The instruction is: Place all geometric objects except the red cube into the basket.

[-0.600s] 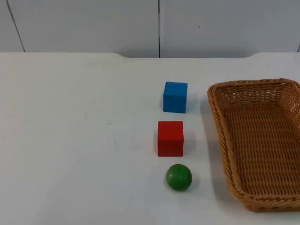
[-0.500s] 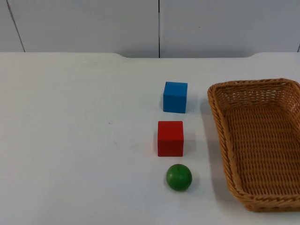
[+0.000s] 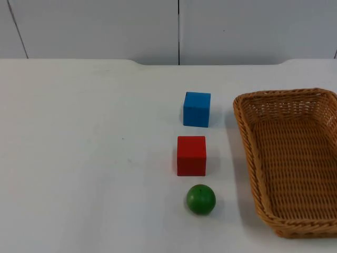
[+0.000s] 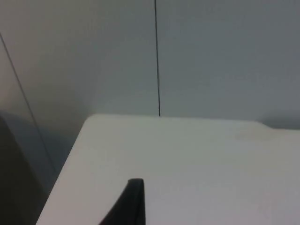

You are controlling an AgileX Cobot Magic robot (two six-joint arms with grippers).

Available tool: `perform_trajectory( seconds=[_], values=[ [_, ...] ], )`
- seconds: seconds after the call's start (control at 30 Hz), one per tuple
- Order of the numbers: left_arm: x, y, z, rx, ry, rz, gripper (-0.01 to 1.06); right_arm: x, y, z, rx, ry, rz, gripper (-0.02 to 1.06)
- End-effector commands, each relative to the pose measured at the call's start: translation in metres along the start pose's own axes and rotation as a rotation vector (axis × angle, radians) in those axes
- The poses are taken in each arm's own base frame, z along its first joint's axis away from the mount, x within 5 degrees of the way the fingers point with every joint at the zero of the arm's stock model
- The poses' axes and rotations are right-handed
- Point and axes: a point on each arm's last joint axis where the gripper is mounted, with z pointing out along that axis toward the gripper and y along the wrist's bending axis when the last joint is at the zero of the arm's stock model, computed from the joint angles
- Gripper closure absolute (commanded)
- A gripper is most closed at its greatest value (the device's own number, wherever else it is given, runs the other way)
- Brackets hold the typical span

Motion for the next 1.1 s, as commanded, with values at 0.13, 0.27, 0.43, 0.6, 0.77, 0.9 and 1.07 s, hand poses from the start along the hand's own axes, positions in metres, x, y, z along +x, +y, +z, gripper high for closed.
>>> perform_trajectory(
  seconds=[0.13,0.27,0.43,0.6,0.77,0.9,1.07],
  values=[
    [-0.026,-0.004,0.033,0.011,-0.031,-0.001,0.0,-0.025,0.002,0.038,0.01,0.054,-0.013,0.02],
    [-0.036,-0.006,0.063,0.011,0.025,-0.003,0.0,-0.043,0.004,0.06,0.009,0.091,-0.016,0.02],
    [-0.034,-0.014,0.125,0.041,0.144,-0.026,0.0,-0.062,0.005,0.067,0.009,0.075,-0.015,0.02],
    [-0.018,-0.032,0.189,0.104,0.27,-0.016,0.0,-0.066,0.005,0.072,0.009,0.079,-0.015,0.02],
    [0.0,-0.084,0.266,0.215,0.393,0.078,0.0,-0.065,0.006,0.075,0.009,0.09,-0.016,0.02],
    [0.01,-0.147,0.315,0.327,0.428,0.16,0.0,-0.063,0.005,0.074,0.011,0.113,-0.016,0.02],
    [0.01,-0.215,0.353,0.432,0.41,0.162,0.0,-0.059,0.005,0.074,0.015,0.154,-0.017,0.02]
  ],
)
